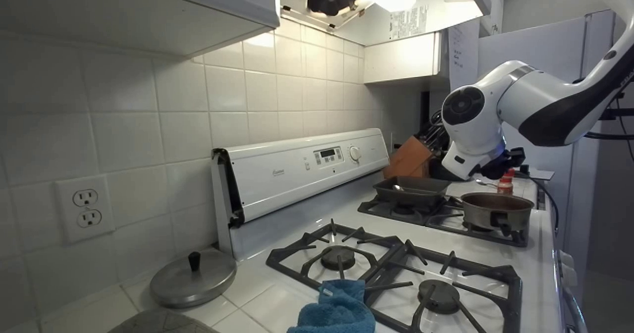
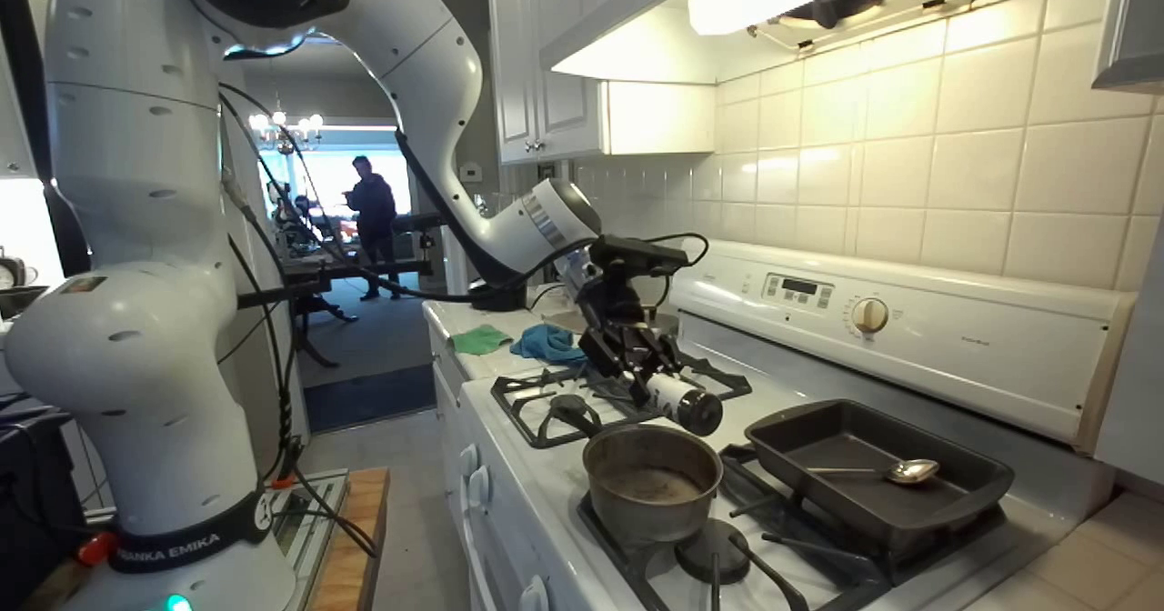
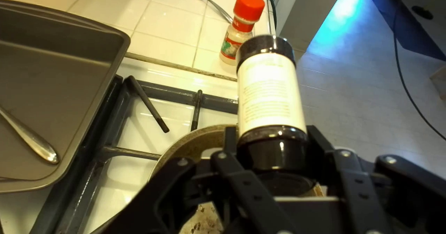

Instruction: Pour the contents in the jar into the pot

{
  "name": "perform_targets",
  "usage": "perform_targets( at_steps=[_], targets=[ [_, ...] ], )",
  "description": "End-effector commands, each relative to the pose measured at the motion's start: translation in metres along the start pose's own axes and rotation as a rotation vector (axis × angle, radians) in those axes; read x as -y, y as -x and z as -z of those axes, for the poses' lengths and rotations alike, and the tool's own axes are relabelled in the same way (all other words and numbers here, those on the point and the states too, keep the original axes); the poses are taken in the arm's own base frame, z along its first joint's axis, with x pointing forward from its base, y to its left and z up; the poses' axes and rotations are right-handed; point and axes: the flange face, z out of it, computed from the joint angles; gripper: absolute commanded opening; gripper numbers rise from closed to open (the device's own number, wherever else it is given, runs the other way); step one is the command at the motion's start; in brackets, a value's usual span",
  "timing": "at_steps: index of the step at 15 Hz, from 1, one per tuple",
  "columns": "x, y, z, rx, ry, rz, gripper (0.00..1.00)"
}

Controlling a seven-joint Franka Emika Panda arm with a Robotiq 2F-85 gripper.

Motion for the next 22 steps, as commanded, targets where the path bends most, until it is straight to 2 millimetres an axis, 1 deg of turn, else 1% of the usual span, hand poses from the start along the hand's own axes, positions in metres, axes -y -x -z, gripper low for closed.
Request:
perform_targets(
  at_steps=[1,3,5,7,10,13,17,22],
  targets=[
    [0.019,0.018,0.006,0.027,-0.016,-0.059,0.25],
    [0.025,0.028,0.013,0.057,-0.017,-0.089,0.25],
    [0.023,0.032,0.012,0.048,-0.022,-0.091,0.25],
    [0.018,0.028,0.005,0.019,-0.017,-0.084,0.25],
    [0.016,0.023,-0.004,0.001,-0.031,-0.075,0.25],
    [0.017,0.024,-0.01,-0.004,-0.036,-0.079,0.25],
    [0.02,0.035,-0.01,-0.036,0.03,-0.132,0.25],
    [0.03,0.055,-0.011,-0.087,0.104,-0.237,0.25]
  ],
)
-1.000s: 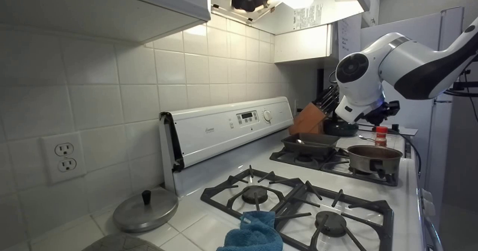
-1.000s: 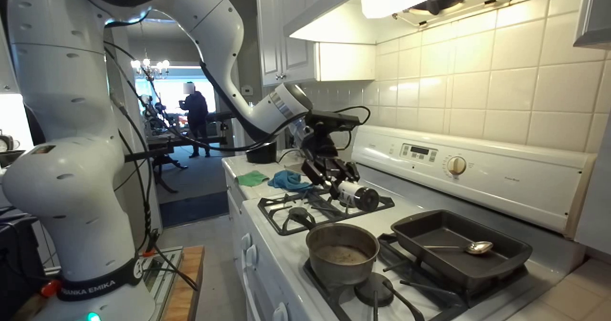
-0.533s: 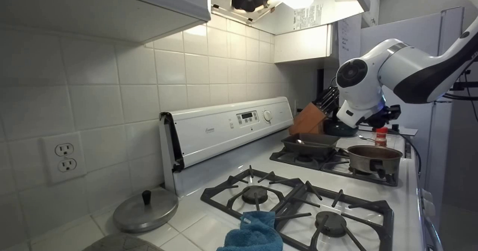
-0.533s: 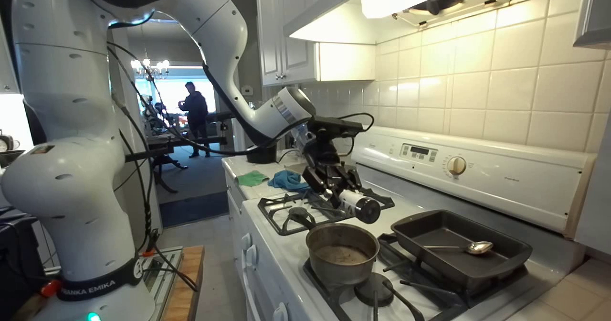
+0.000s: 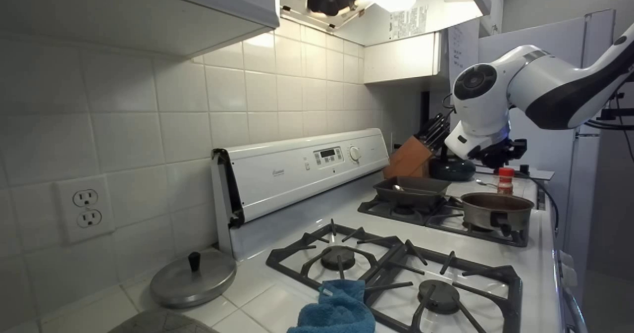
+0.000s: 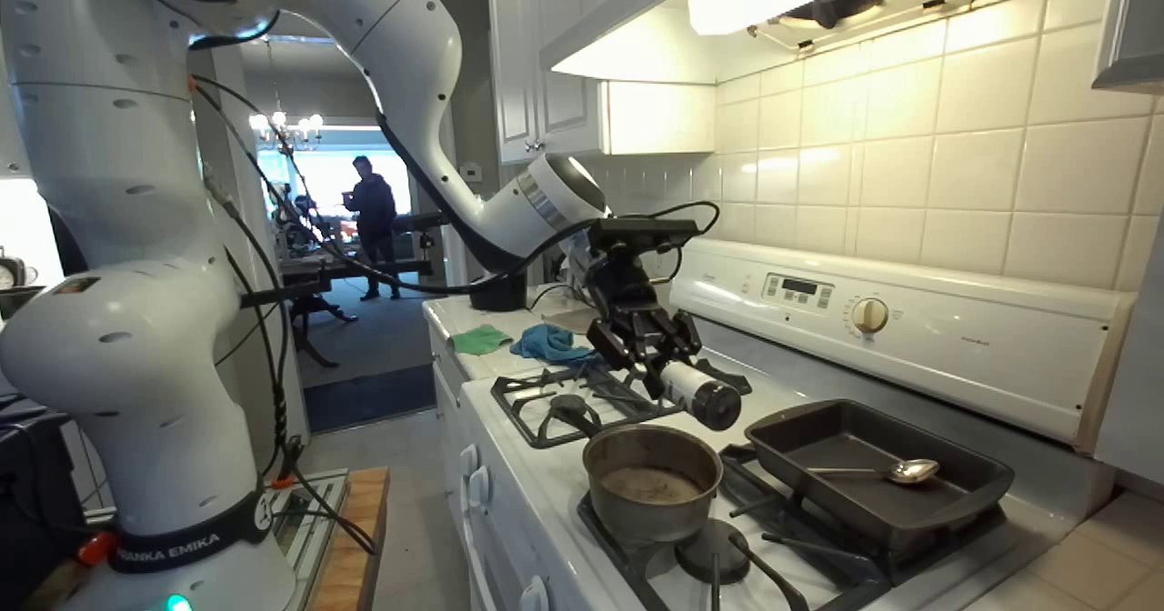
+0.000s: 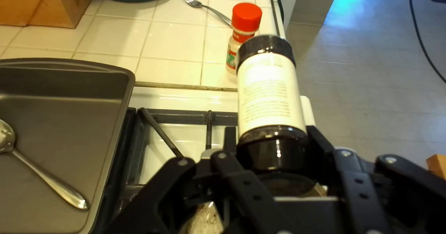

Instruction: Pour the contents in the jar into the pot

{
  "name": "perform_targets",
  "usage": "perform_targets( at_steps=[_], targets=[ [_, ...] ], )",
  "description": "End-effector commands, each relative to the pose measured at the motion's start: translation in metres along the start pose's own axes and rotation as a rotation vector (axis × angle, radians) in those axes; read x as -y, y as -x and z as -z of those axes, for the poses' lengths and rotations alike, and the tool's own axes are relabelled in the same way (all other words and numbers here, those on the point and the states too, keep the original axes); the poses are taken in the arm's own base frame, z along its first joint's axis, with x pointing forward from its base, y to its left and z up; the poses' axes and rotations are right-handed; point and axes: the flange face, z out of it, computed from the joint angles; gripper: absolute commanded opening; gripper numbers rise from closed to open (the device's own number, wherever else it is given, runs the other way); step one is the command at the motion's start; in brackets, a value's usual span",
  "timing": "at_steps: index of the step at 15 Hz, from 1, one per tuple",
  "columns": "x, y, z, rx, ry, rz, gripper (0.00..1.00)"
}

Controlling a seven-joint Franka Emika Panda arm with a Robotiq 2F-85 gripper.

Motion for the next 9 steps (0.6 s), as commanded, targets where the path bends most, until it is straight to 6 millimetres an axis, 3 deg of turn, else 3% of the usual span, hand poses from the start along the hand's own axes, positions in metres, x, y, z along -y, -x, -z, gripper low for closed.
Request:
perform_targets(
  at_steps=[1,9],
  targets=[
    [0.018,0.021,0.001,-0.049,0.066,-0.088,0.25],
    [0.034,0.047,-0.003,-0.19,0.201,-0.303,0.25]
  ],
)
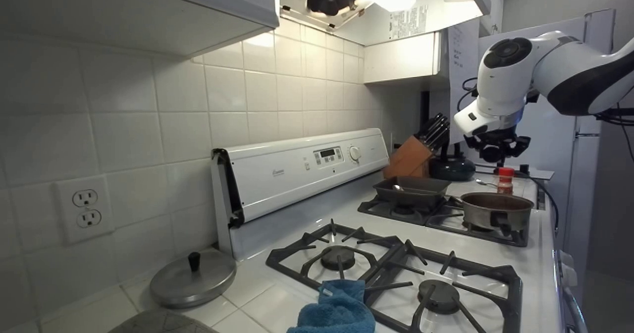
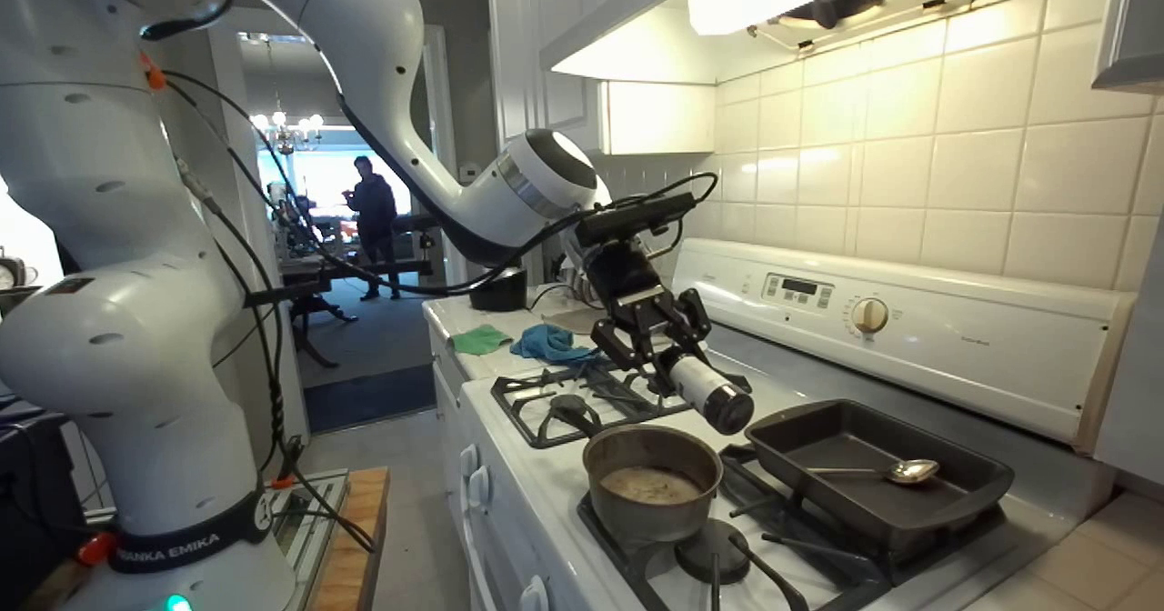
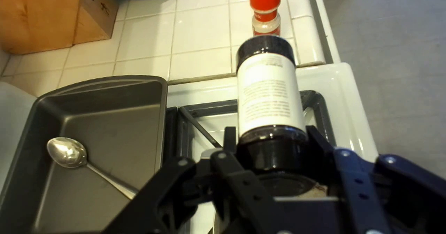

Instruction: Pour the contents in the jar into the pot

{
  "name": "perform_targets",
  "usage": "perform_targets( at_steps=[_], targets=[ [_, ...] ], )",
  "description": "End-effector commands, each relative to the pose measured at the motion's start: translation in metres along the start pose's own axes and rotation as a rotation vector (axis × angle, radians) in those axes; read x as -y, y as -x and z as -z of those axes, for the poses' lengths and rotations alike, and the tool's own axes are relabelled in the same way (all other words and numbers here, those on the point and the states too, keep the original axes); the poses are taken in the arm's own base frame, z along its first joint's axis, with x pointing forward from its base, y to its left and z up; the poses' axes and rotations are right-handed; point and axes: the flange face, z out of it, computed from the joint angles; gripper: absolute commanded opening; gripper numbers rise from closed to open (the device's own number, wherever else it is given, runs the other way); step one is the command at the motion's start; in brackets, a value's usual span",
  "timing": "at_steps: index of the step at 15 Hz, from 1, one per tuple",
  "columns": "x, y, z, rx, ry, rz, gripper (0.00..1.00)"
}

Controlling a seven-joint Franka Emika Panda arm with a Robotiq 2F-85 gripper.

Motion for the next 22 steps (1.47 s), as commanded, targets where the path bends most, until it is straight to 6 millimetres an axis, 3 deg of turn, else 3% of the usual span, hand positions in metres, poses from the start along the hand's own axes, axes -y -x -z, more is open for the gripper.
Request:
perform_targets(
  at_steps=[1,12,19,20,22],
  targets=[
    [0.012,0.015,0.008,-0.05,0.084,-0.101,0.25],
    [0.003,0.028,0.016,-0.26,0.264,-0.398,0.25],
    [-0.006,0.021,0.019,-0.328,0.314,-0.442,0.25],
    [-0.006,0.02,0.019,-0.33,0.314,-0.444,0.5],
    [-0.006,0.02,0.019,-0.33,0.312,-0.443,0.5]
  ],
)
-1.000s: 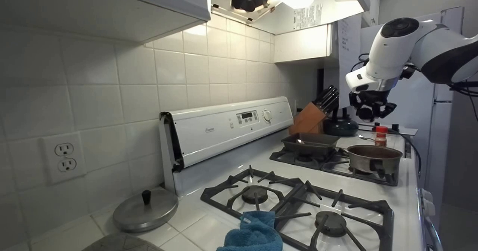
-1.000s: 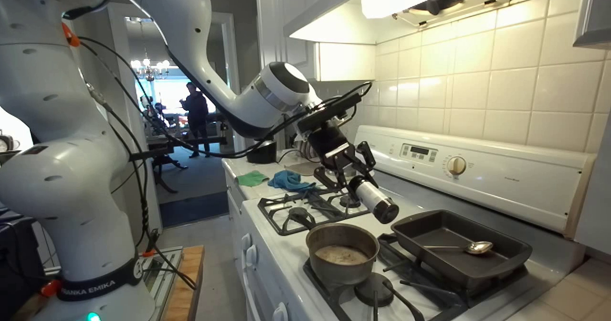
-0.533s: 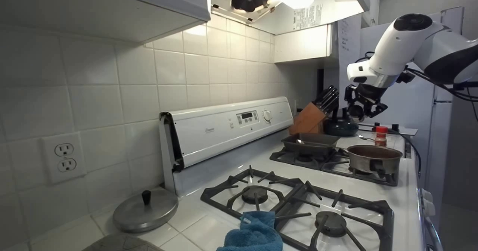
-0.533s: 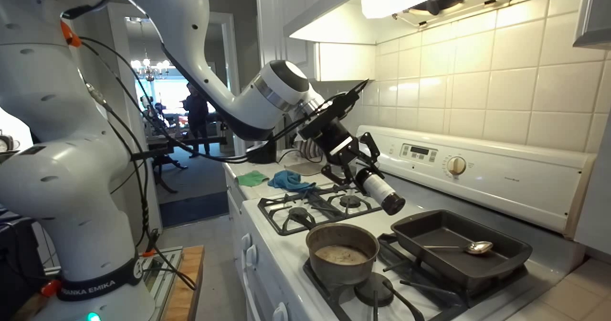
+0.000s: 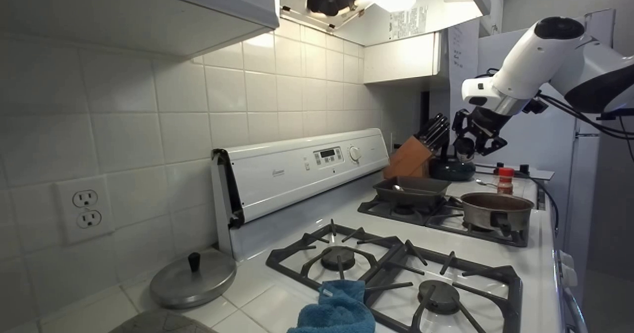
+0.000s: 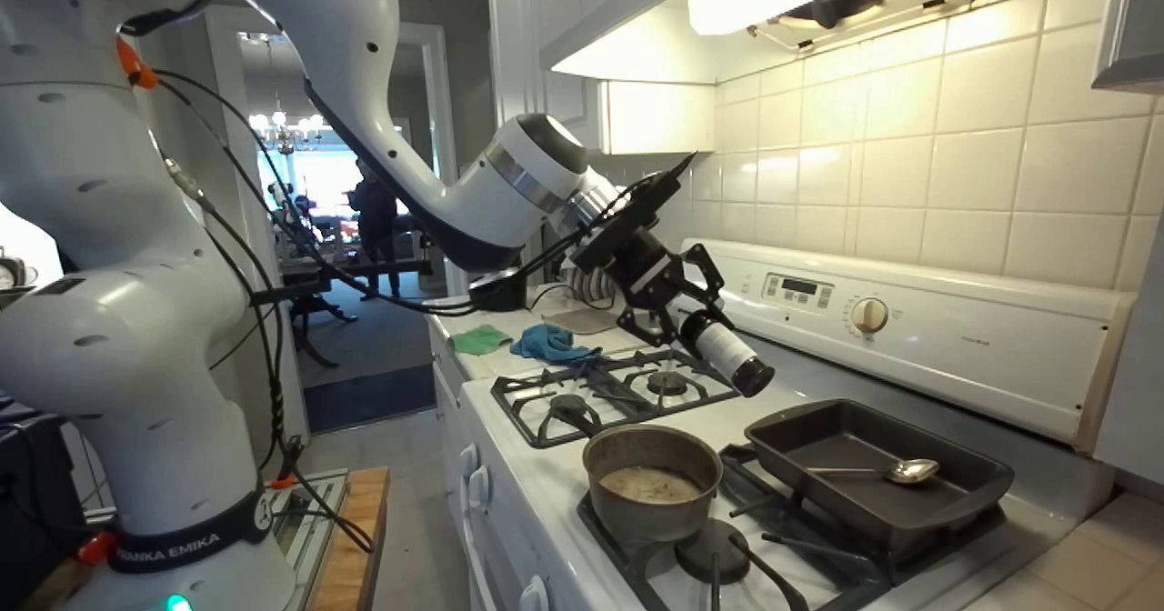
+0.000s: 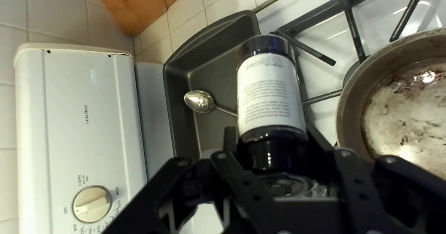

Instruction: Pour the contents in the jar into the pot

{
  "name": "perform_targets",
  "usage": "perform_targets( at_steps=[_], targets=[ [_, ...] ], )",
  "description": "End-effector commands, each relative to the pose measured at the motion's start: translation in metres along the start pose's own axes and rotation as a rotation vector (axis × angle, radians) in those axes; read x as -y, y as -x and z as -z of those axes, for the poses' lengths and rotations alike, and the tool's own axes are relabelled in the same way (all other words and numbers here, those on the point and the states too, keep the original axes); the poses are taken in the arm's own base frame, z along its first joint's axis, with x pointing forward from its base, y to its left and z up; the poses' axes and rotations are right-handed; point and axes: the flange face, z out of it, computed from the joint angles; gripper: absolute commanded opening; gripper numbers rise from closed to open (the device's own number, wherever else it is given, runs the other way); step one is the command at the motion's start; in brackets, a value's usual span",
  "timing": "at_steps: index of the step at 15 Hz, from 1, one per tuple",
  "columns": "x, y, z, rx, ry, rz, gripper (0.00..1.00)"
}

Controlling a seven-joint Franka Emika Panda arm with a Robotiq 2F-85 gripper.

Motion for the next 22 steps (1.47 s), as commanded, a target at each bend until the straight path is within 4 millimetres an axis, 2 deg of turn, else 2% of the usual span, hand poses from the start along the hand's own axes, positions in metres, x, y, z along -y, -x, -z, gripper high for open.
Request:
perform_targets(
  at_steps=[1,2,3,14,18,22],
  targets=[
    [0.0,0.0,0.0,0.0,-0.001,0.0,0.5],
    [0.0,0.0,0.0,0.0,-0.001,0.0,0.5],
    [0.0,0.0,0.0,0.0,-0.001,0.0,0.25],
    [-0.021,0.025,-0.008,-0.086,-0.108,-0.576,0.25],
    [-0.024,0.047,-0.014,-0.14,-0.122,-0.775,0.25],
    [-0.02,0.077,-0.028,-0.172,-0.139,-0.977,0.25]
  ],
)
